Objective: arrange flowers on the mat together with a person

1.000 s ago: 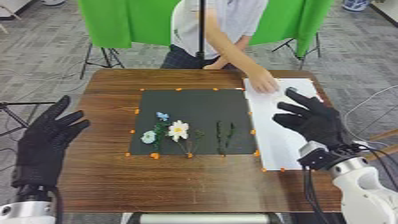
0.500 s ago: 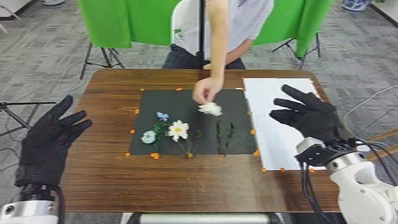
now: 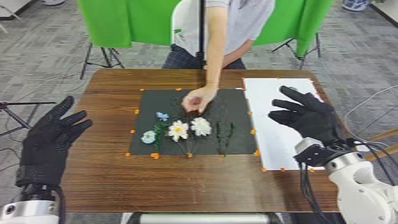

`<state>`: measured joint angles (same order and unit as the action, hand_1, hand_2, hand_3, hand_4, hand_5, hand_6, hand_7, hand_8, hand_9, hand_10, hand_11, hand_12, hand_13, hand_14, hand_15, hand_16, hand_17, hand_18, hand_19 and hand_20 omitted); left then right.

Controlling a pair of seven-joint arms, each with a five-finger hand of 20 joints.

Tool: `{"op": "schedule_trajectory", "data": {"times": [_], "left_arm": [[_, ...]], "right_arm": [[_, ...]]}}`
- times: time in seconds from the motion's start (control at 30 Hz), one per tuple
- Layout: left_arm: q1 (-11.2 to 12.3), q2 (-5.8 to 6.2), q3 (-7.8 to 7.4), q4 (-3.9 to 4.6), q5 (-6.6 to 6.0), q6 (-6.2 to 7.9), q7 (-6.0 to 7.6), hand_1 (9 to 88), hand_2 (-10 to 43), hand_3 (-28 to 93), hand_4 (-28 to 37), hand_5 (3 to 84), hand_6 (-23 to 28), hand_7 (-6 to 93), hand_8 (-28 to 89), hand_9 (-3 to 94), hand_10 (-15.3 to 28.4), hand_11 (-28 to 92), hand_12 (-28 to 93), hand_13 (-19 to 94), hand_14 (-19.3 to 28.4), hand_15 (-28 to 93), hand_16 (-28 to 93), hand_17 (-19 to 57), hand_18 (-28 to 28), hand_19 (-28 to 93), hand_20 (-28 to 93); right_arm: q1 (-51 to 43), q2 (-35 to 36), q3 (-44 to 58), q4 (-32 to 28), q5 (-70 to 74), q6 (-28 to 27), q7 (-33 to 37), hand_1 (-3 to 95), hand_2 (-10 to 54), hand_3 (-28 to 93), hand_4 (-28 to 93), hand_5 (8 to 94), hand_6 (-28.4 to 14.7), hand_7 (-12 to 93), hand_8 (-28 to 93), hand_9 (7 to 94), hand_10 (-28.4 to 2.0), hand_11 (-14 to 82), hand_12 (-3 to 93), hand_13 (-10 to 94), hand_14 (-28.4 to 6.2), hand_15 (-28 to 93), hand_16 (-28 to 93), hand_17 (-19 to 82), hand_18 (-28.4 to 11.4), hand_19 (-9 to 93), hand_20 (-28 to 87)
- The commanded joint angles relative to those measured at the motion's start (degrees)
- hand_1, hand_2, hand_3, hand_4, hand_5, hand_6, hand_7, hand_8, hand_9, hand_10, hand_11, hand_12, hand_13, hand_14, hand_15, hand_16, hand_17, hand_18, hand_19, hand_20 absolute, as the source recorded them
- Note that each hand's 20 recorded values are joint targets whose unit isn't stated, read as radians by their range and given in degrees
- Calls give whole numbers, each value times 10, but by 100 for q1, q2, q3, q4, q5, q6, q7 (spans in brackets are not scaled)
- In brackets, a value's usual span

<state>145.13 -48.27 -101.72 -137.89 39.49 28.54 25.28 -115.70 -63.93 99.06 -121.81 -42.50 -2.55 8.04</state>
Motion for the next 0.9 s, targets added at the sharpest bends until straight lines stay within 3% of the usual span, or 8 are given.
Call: {"op": "schedule_trajectory", "data": {"times": [0.03, 0.33, 0.37, 0.4, 0.57, 0.67, 0.9], "left_arm": [[40, -36, 31, 21, -33, 68, -25, 183, 77, 769, -283, 335, 62, 138, -104, 329, 196, 258, 90, 224, 268, 543, -115, -104, 209, 485, 98], [38, -37, 34, 15, -21, 59, -66, 185, 77, 769, -283, 336, 63, 138, -105, 329, 196, 261, 90, 225, 268, 542, -115, -104, 209, 485, 98], [73, -28, 32, 2, -33, 84, -18, 185, 77, 768, -283, 336, 63, 138, -105, 329, 196, 261, 90, 225, 268, 543, -115, -104, 209, 485, 98], [48, -54, 34, 6, 0, 65, -79, 185, 77, 769, -283, 336, 64, 138, -105, 329, 196, 262, 90, 225, 267, 543, -115, -104, 209, 485, 97], [42, -42, 36, -2, -10, 96, -84, 186, 77, 770, -283, 337, 65, 138, -105, 329, 196, 261, 90, 224, 267, 542, -115, -104, 209, 485, 97], [78, -8, 44, -11, -48, 126, -23, 186, 77, 770, -283, 337, 65, 138, -104, 329, 196, 261, 90, 225, 267, 542, -115, -104, 209, 486, 97], [56, -10, 62, -20, -34, 128, -38, 189, 76, 771, -283, 338, 65, 138, -104, 329, 196, 261, 89, 224, 268, 543, -115, -104, 209, 486, 97]], "right_arm": [[-54, -13, 20, -12, -44, 37, 50, 237, 71, 761, -254, 472, -12, 128, -109, 486, -174, 156, 144, 407, -187, 486, 80, 108, -201, 552, 159], [-89, -24, 54, -44, -234, 68, 62, 237, 72, 761, -254, 475, -13, 129, -110, 487, -174, 158, 145, 408, -187, 494, 80, 109, -200, 554, 161], [-60, -24, 54, -30, -267, 56, 81, 238, 72, 761, -254, 475, -13, 129, -110, 488, -174, 158, 145, 409, -187, 495, 80, 109, -200, 554, 161], [-79, -22, 73, -44, -303, 70, 98, 238, 72, 761, -254, 476, -13, 130, -110, 489, -174, 158, 145, 409, -187, 495, 80, 109, -200, 554, 161], [-15, 105, 72, -46, -669, 239, 169, 239, 74, 759, -254, 477, -13, 130, -110, 490, -174, 161, 145, 413, -185, 503, 80, 112, -201, 562, 164], [84, 321, 23, -46, -1311, 498, 294, 241, 73, 758, -254, 478, -13, 130, -110, 490, -175, 161, 145, 422, -186, 525, 83, 120, -201, 580, 171], [485, 1048, -213, 94, -3559, 1304, 1005, 253, 64, 753, -251, 483, -17, 132, -110, 482, -174, 159, 144, 460, -179, 577, 81, 151, -206, 635, 184]]}}
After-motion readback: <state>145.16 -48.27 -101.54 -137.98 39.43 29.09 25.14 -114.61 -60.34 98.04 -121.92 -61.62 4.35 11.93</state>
